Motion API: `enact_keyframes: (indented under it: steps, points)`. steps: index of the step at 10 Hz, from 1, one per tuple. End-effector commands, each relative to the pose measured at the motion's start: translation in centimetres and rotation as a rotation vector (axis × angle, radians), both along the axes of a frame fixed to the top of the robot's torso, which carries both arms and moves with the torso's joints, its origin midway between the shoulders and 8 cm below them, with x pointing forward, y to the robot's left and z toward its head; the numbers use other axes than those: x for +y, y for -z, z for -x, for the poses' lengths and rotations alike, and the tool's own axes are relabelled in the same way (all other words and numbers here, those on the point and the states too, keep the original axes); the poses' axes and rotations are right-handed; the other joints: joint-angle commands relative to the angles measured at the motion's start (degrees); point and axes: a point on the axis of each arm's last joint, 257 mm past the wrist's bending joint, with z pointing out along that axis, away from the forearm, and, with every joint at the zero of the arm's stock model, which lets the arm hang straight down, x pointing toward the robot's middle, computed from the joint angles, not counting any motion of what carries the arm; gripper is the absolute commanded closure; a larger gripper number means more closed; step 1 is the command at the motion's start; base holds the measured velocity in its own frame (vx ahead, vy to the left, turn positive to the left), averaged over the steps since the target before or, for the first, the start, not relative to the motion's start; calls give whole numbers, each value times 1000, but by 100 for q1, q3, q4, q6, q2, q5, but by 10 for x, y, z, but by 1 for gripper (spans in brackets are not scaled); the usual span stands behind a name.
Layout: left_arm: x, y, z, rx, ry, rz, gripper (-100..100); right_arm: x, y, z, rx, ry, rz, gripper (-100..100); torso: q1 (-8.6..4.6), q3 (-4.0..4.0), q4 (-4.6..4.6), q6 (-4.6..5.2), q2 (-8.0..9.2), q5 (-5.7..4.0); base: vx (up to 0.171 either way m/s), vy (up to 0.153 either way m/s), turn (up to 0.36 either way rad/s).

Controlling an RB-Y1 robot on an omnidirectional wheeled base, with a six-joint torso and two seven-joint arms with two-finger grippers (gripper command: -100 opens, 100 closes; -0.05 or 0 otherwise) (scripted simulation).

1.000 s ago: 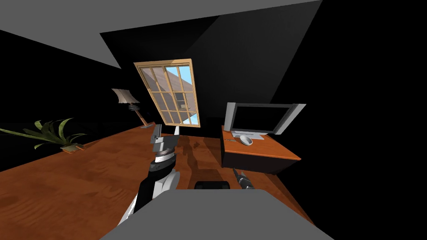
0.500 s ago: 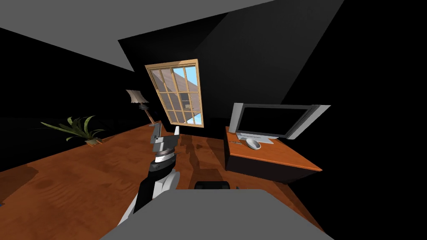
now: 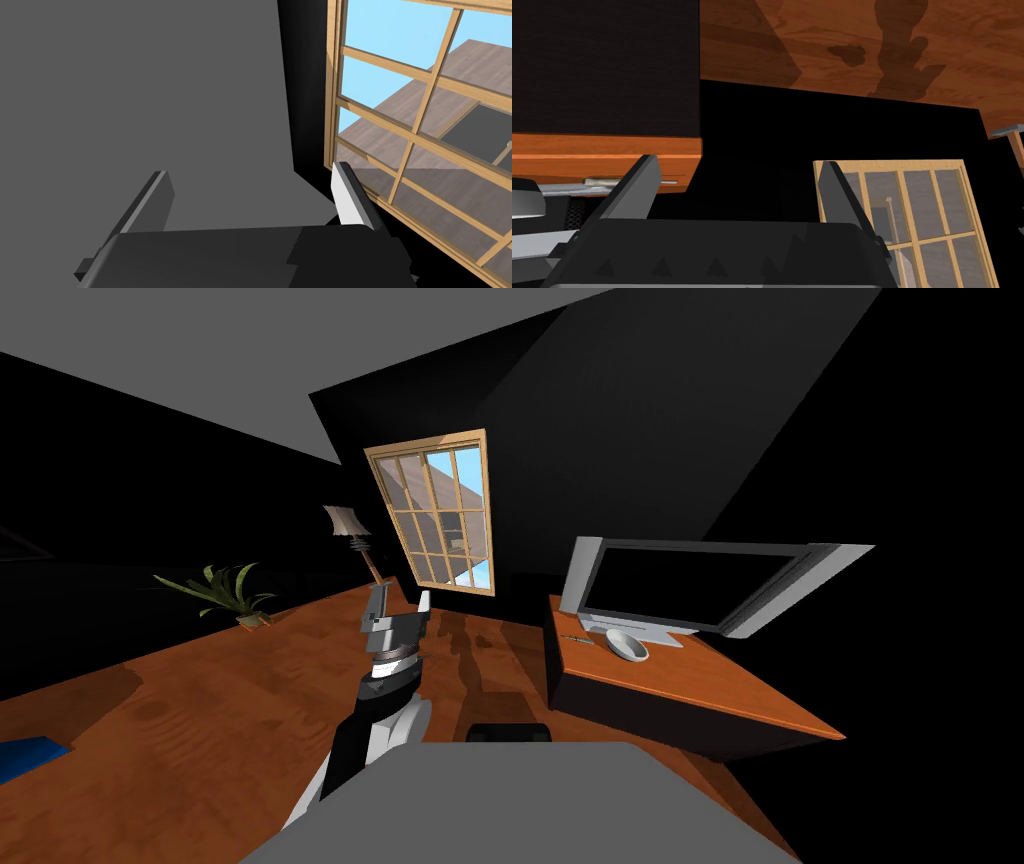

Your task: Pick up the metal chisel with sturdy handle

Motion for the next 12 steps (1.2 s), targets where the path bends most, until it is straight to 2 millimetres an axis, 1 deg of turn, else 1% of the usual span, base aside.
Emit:
enact_keyframes:
  steps: [1, 2, 3, 4, 5, 6, 7, 8, 9, 10, 11, 12]
  points:
    - [0, 0, 0, 0, 0, 0, 0, -17, 15, 34, 69, -85, 87, -100, 0, 0, 0, 0, 0, 0, 167, 61, 168]
    - [0, 0, 0, 0, 0, 0, 0, -20, 18, 39, 82, -83, 91, -100, -2, -7, -2, -2, -14, -1, 146, 39, 66]
    - [0, 0, 0, 0, 0, 0, 0, -37, 30, 72, 149, -158, 165, -100, -8, -6, -3, 1, -9, -1, 181, 50, 133]
    - [0, 0, 0, 0, 0, 0, 0, -37, 30, 72, 149, -158, 165, -100, -7, -10, -4, -1, -19, -1, 142, 45, 69]
    - [0, 0, 0, 0, 0, 0, 0, -55, 38, 103, 212, -231, 232, -100, -5, -6, -3, 1, -10, -2, 149, 48, 107]
    - [0, 0, 0, 0, 0, 0, 0, -55, 38, 103, 213, -235, 234, -100, -6, -6, -2, 0, -11, -1, 144, 33, 81]
    - [0, 0, 0, 0, 0, 0, 0, -72, 42, 129, 267, -311, 296, -100, -7, -4, -2, 1, -7, -1, 182, 27, 132]
    - [0, 0, 0, 0, 0, 0, 0, -74, 43, 132, 273, -312, 299, -100, -12, -10, -3, -2, -19, -3, 169, -1, 65]
    - [0, 0, 0, 0, 0, 0, 0, -94, 46, 158, 329, -390, 360, -100, -19, -10, -4, 2, -15, -4, 204, 8, 121]
    - [0, 0, 0, 0, 0, 0, 0, -94, 46, 158, 329, -390, 360, -100, -19, -15, -5, -2, -27, -3, 184, 8, 66]
    - [0, 0, 0, 0, 0, 0, 0, -113, 47, 181, 378, -466, 416, -100, -17, -14, -5, 1, -23, -5, 198, 33, 122]
    - [0, 0, 0, 0, 0, 0, 0, -134, 47, 203, 429, -533, 465, -100, -10, -16, -5, -2, -28, -3, 311, 31, 148]
